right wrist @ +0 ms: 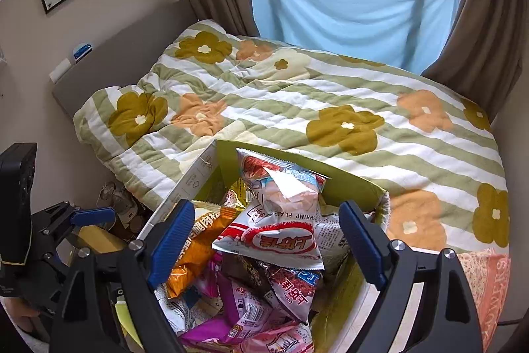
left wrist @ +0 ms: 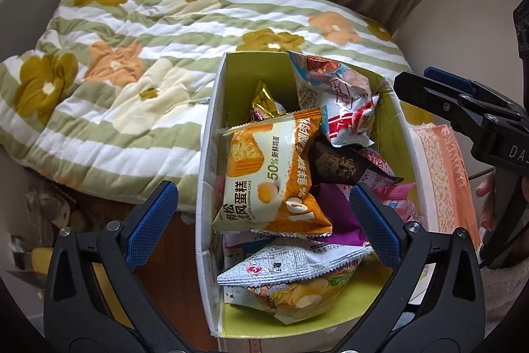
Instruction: Organize snacks
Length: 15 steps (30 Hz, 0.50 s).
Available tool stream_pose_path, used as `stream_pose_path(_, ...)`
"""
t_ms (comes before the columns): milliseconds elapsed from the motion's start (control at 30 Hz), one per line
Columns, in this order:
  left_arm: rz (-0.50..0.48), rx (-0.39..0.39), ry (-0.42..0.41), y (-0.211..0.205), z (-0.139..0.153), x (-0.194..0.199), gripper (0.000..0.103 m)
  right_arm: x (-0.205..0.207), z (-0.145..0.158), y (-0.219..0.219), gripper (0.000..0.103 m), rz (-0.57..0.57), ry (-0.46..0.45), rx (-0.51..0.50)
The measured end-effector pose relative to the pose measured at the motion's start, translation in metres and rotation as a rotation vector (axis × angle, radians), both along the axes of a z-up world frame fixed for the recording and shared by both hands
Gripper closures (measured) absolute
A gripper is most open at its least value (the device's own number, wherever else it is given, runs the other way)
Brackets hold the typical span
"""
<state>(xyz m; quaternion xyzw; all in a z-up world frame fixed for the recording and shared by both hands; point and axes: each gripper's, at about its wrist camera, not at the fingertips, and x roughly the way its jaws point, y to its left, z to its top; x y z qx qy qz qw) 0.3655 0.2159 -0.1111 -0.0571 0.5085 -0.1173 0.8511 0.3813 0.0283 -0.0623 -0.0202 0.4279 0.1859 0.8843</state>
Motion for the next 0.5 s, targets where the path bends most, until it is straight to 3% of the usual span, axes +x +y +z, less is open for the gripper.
stream_pose_path(300, -0.003, 0.057, -0.152, -0.02, 0.057, -0.046, 0.0, -0.064, 0.044, -0.025, 0.016, -0.069, -0.1, 0.026)
stream_pose_path(500, 0.04, 0.106, -0.337, -0.048, 0.111, -0.114, 0.0, -0.144, 0.08, -0.062, 0.016, -0.135, -0.219, -0.022)
